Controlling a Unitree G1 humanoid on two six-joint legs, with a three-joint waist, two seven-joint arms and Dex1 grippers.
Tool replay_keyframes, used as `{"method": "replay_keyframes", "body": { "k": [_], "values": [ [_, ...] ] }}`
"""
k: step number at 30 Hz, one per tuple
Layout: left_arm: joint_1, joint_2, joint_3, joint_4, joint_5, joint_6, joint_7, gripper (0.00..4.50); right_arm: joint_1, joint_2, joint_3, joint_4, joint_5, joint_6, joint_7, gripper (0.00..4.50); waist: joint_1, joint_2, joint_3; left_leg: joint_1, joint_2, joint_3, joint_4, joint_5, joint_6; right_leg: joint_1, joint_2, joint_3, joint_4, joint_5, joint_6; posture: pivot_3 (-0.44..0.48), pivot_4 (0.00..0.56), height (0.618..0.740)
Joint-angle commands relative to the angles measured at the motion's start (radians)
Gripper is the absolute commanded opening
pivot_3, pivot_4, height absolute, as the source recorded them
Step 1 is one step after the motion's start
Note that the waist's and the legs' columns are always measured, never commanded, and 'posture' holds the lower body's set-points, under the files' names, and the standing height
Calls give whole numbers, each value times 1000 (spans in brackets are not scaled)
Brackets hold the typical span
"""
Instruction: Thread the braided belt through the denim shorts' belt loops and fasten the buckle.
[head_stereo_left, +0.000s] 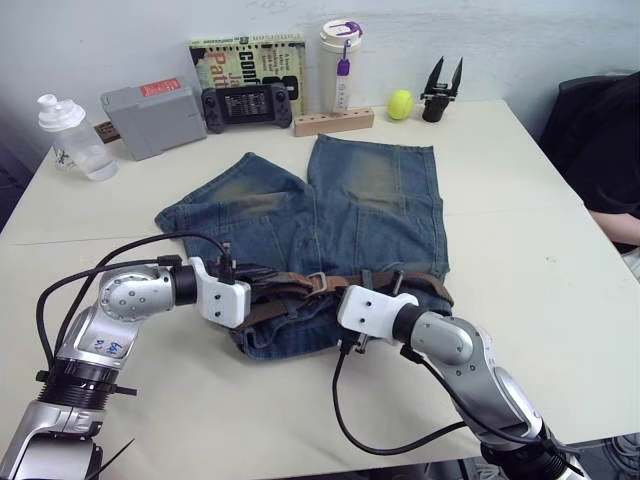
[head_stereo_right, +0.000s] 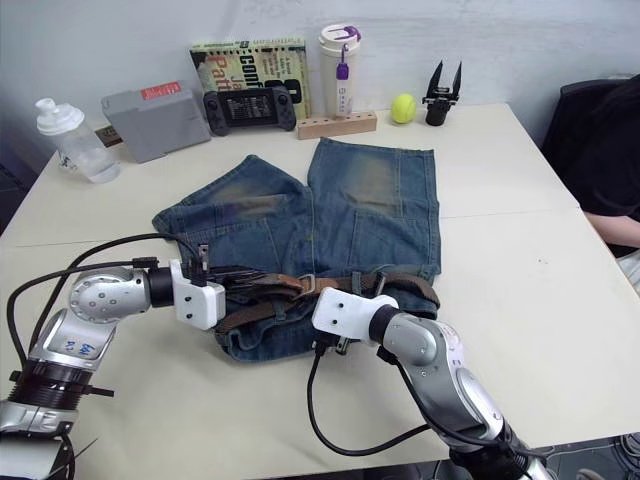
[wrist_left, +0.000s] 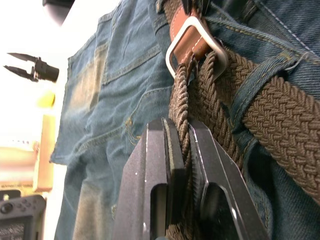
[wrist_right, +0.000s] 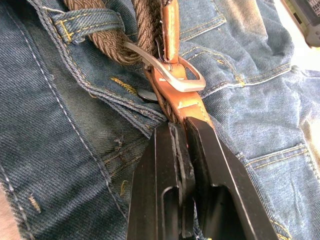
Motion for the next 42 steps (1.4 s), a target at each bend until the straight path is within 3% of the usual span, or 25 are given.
{"method": "replay_keyframes", "body": {
  "k": [1,11,28,42],
  "values": [
    [-8,-1,-1,-2,0,-54,38,0,-21,10,4,-56,12,-4,-1,19,0,0,0,0,0,0,0,0,0,0,0,0,0,0,0,0,150,705],
    [45,34,32,69,79,-237,170,0,-22,7,6,-54,19,5,0,19,-2,0,0,0,0,0,0,0,0,0,0,0,0,0,0,0,150,705],
    [25,21,-12,105,227,-290,307,0,-30,3,11,-60,30,21,1,19,0,0,0,0,0,0,0,0,0,0,0,0,0,0,0,0,150,705],
    [47,32,-8,91,179,-293,350,0,-32,4,14,-52,35,15,-3,19,-1,0,0,0,0,0,0,0,0,0,0,0,0,0,0,0,150,705]
  ]
}}
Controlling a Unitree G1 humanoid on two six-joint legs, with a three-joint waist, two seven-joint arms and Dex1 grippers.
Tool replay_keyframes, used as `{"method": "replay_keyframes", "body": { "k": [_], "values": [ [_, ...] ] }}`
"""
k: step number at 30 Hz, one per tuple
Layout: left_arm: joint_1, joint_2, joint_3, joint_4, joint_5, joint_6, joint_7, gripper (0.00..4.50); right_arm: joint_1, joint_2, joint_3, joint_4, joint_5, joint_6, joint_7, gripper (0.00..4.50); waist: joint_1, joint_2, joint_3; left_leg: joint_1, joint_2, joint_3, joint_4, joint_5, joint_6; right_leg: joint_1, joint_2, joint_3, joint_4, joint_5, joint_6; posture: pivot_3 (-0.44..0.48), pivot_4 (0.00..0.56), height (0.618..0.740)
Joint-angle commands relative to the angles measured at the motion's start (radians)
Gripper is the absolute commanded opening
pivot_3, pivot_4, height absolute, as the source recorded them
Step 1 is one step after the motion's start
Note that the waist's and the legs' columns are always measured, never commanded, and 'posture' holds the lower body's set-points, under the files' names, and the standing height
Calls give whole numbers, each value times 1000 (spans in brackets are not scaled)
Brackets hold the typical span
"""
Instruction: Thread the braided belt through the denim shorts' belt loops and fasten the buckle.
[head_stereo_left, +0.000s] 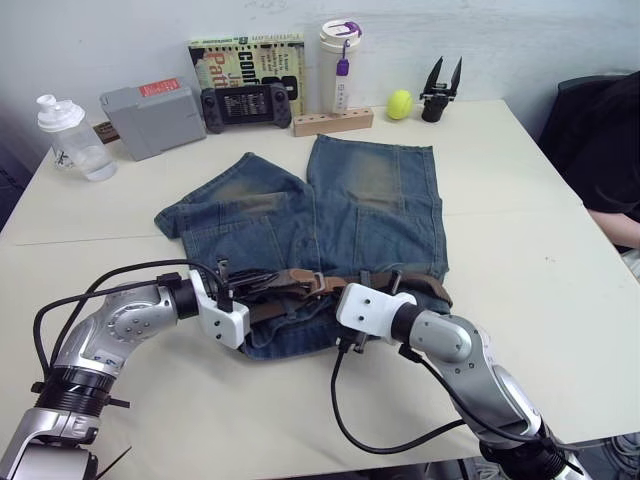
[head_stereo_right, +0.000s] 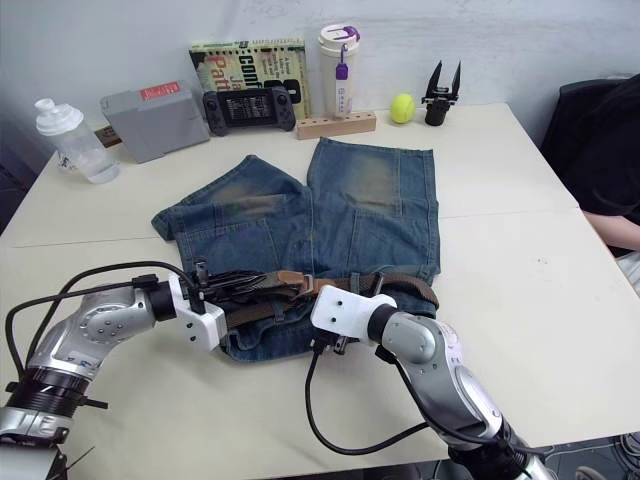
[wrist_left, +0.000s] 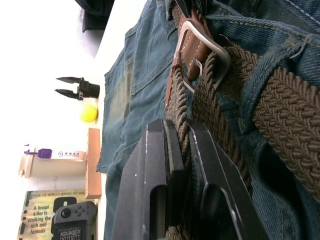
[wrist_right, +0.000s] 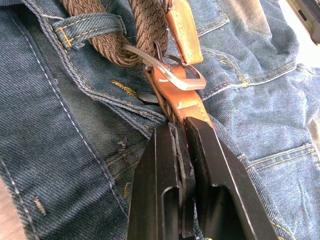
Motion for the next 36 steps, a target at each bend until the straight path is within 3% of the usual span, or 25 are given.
{"method": "replay_keyframes", "body": {
  "k": [1,21,28,36],
  "values": [
    [5,14,4,-21,-35,-9,7,0,-19,7,8,-48,10,-15,-4,19,0,0,0,0,0,0,0,0,0,0,0,0,0,0,0,0,150,705],
    [-26,-16,-53,57,11,-28,26,0,-36,11,6,-61,27,-13,-2,19,1,0,0,0,0,0,0,0,0,0,0,0,0,0,0,0,150,705],
    [-71,-90,-105,140,56,-51,72,0,-43,15,10,-58,33,-16,2,19,2,0,0,0,0,0,1,0,0,0,0,0,0,0,0,0,150,705],
    [-138,-189,-150,158,17,-36,76,0,-48,10,14,-55,37,-17,7,19,3,0,0,0,-1,0,2,0,-1,0,0,0,0,0,1,0,150,705]
  ]
}}
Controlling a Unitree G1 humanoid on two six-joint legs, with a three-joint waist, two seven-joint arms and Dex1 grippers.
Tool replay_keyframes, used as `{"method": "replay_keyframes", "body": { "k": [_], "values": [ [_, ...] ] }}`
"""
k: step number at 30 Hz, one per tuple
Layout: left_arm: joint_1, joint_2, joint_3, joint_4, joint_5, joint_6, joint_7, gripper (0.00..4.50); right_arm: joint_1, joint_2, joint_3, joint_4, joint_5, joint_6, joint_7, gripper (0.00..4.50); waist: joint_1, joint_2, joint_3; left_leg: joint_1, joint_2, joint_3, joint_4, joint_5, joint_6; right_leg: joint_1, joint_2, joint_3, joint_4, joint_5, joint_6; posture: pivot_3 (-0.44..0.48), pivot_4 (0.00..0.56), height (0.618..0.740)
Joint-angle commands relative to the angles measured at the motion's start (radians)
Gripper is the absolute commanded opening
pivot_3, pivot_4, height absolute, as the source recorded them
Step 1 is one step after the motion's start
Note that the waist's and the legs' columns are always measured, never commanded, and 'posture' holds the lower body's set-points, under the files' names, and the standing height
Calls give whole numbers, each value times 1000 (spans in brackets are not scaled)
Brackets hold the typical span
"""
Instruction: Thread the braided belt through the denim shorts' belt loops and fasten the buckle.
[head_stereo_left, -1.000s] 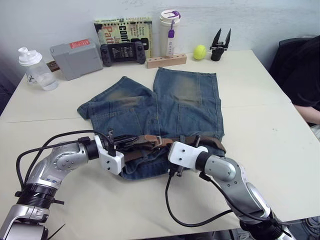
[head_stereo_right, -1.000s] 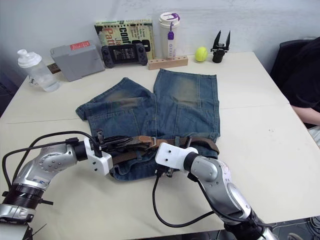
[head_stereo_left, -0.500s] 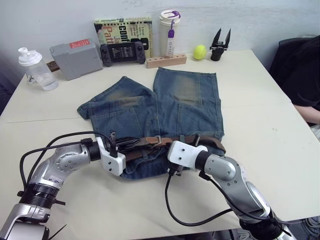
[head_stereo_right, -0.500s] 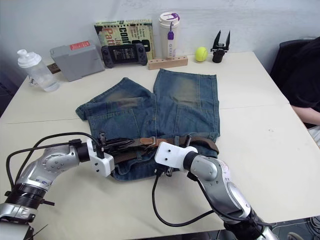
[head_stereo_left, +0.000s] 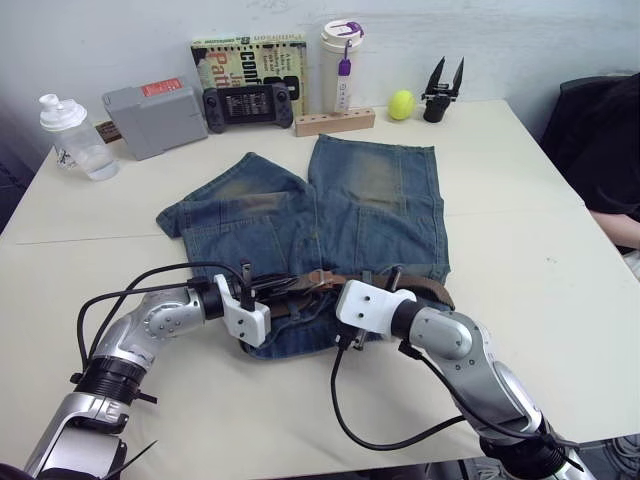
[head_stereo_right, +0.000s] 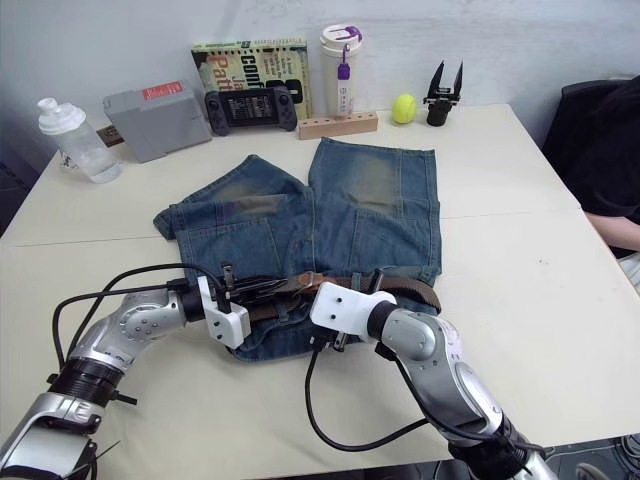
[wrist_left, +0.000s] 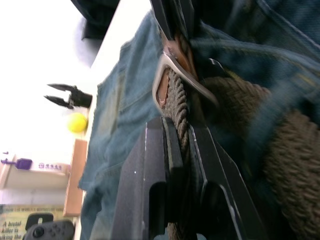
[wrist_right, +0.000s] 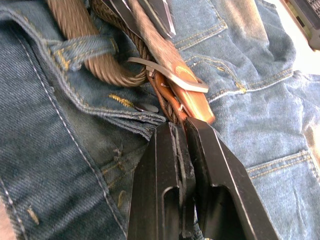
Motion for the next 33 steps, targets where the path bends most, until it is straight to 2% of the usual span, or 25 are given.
{"method": "replay_keyframes", "body": {
  "k": [1,9,13,18,20,24,33],
  "values": [
    [-32,-48,-28,-14,-40,11,5,0,-21,9,14,-55,21,-27,6,19,0,0,0,0,0,0,0,0,0,0,0,0,0,0,0,0,150,705],
    [-19,-96,-62,-17,-96,88,-69,0,-19,-8,22,-48,31,-12,30,19,-1,0,0,0,0,0,1,0,0,0,0,0,0,0,0,0,150,705],
    [6,-97,-78,-29,-113,120,-108,0,2,-10,-7,-80,71,61,64,1494,0,0,0,0,0,0,1,0,0,0,0,0,0,0,0,0,150,705],
    [23,-100,-80,-44,-122,143,-123,0,20,-19,-84,-154,172,151,105,3776,0,0,0,-1,0,0,2,0,0,0,0,0,0,0,1,0,150,705],
    [29,-100,-82,-48,-123,150,-127,0,11,-27,-145,-199,240,197,135,4314,1,0,0,-1,0,0,2,0,0,0,0,0,0,0,1,0,150,705],
    [29,-103,-85,-47,-124,154,-128,0,-41,-14,-247,-202,329,230,137,4314,3,0,0,-1,0,0,2,0,0,0,0,0,0,0,1,0,150,705],
    [25,-104,-88,-46,-122,151,-127,0,-55,-139,-184,-51,233,27,34,4314,4,0,0,-1,-1,1,2,0,0,0,-1,0,-1,0,1,0,150,705]
  ]
}}
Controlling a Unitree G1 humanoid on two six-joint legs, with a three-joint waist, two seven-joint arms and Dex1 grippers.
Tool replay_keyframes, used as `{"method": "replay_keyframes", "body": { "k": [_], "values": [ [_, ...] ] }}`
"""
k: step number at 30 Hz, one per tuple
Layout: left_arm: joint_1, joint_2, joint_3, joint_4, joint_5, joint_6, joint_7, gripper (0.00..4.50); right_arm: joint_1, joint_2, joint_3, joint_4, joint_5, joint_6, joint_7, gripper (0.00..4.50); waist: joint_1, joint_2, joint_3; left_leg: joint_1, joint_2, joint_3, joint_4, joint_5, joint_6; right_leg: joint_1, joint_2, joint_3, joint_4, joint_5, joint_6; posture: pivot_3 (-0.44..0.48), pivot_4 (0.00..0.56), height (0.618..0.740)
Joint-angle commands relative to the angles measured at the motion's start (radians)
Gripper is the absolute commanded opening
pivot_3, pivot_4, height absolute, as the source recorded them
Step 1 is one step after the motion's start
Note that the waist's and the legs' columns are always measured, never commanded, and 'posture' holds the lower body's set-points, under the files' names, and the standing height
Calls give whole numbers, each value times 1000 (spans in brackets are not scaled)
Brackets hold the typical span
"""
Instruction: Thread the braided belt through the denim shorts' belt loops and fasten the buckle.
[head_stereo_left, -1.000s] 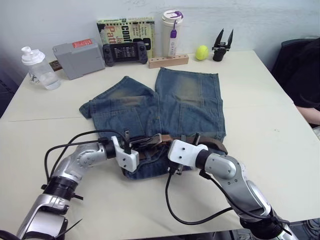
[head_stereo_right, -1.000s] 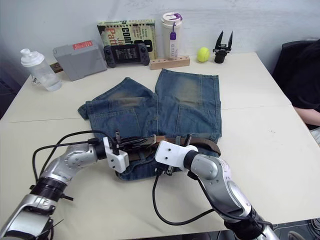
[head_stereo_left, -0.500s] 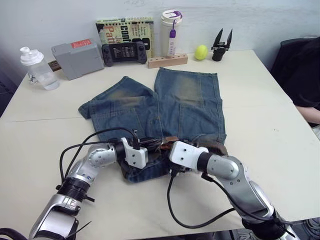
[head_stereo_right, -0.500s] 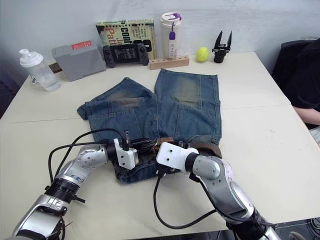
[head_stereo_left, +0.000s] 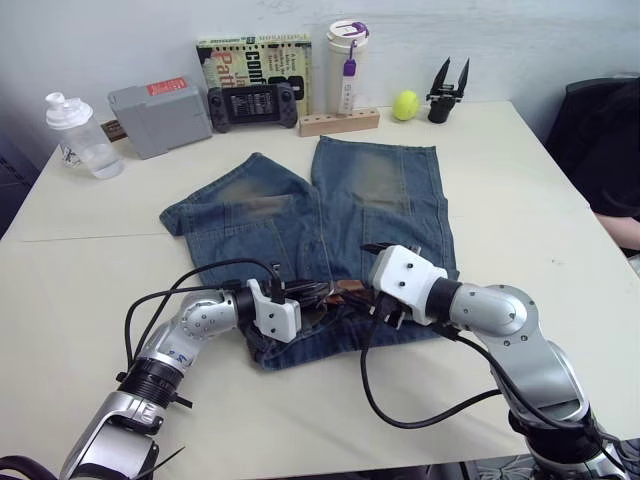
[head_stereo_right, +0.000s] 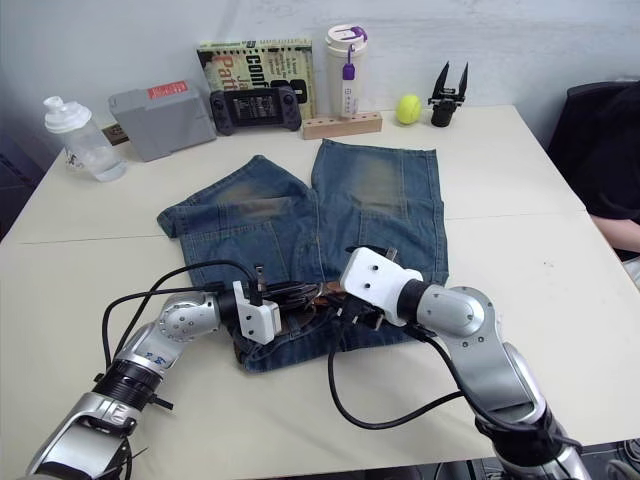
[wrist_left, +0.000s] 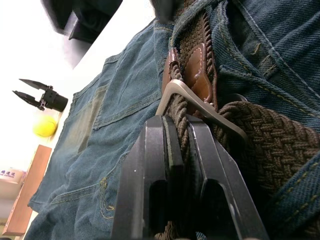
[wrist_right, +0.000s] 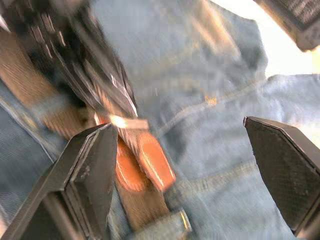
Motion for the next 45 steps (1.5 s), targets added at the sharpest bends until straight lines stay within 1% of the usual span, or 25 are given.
{"method": "replay_keyframes", "body": {
  "k": [1,8,17,18,20,23,24,27,28,35,37,39,40,41,42,43,45],
  "values": [
    [12,0,-19,-21,-5,-2,-11,0,-7,-19,13,11,-27,-73,-41,4314,0,0,0,0,0,0,0,0,0,0,0,0,0,0,0,0,150,705],
    [12,3,-19,-28,-6,-2,-14,0,-15,-38,64,61,-81,-142,-79,4314,-1,0,0,0,0,0,0,0,0,0,0,0,0,0,0,0,150,705],
    [15,4,-20,-36,-8,-4,-20,0,-3,-21,127,92,-141,-197,-116,4314,-1,0,0,0,0,0,0,0,0,0,0,0,0,0,0,0,150,705],
    [15,4,-20,-37,-8,-4,-20,0,0,-22,132,95,-146,-204,-118,4095,-1,0,0,0,0,0,0,0,0,0,0,0,0,0,0,0,150,705],
    [16,3,-19,-40,-9,-4,-21,0,4,-22,138,103,-153,-214,-120,3468,-1,0,0,0,0,0,0,0,0,0,0,0,0,0,0,0,150,705],
    [17,4,-19,-42,-10,-2,-22,0,9,-22,148,116,-162,-227,-122,2051,-1,0,0,0,0,0,0,0,0,0,0,0,0,0,0,0,150,705],
    [18,4,-19,-44,-10,-1,-22,0,12,-21,151,119,-164,-230,-122,1651,-1,0,0,0,0,0,0,0,0,0,0,0,0,0,0,0,150,705],
    [19,5,-18,-47,-11,1,-22,0,18,-14,160,126,-168,-230,-123,148,-1,0,0,0,0,0,0,0,0,0,0,0,0,0,0,0,150,705],
    [19,5,-18,-47,-11,1,-22,0,19,-13,162,126,-168,-229,-123,38,-1,0,0,0,0,0,0,0,0,0,0,0,0,0,0,0,150,705],
    [26,6,-14,-54,-24,-2,-22,0,32,-5,157,129,-171,-223,-128,38,-1,0,0,0,0,0,0,0,0,0,0,0,0,0,0,0,150,705],
    [34,9,-11,-60,-55,6,-37,899,33,-3,155,133,-172,-225,-131,0,-1,0,0,0,0,0,0,0,0,0,0,0,0,0,0,0,150,705],
    [48,17,-7,-76,-90,28,-62,1441,34,-2,156,135,-173,-224,-132,0,-1,0,0,0,0,0,0,0,0,0,0,0,0,0,0,0,150,705],
    [63,26,-4,-93,-105,50,-76,1826,34,0,156,135,-174,-224,-133,0,-1,0,0,0,0,0,0,0,0,0,0,0,0,0,0,0,150,705],
    [79,39,1,-111,-115,65,-85,2367,34,1,156,134,-175,-222,-134,0,-1,0,0,0,0,0,0,0,0,0,0,0,0,0,0,0,150,705],
    [108,61,12,-140,-153,92,-108,2676,36,1,154,132,-176,-221,-135,0,-1,0,0,0,0,0,0,0,0,0,0,0,0,0,0,0,150,705],
    [151,98,37,-191,-222,137,-142,2785,39,1,151,133,-177,-219,-137,0,-1,0,0,0,0,0,0,0,0,0,0,0,0,0,0,0,150,705],
    [206,147,74,-258,-316,202,-188,2785,42,2,147,133,-178,-217,-140,0,-3,0,0,0,0,0,0,0,0,0,0,0,0,0,0,0,150,705]
  ]
}}
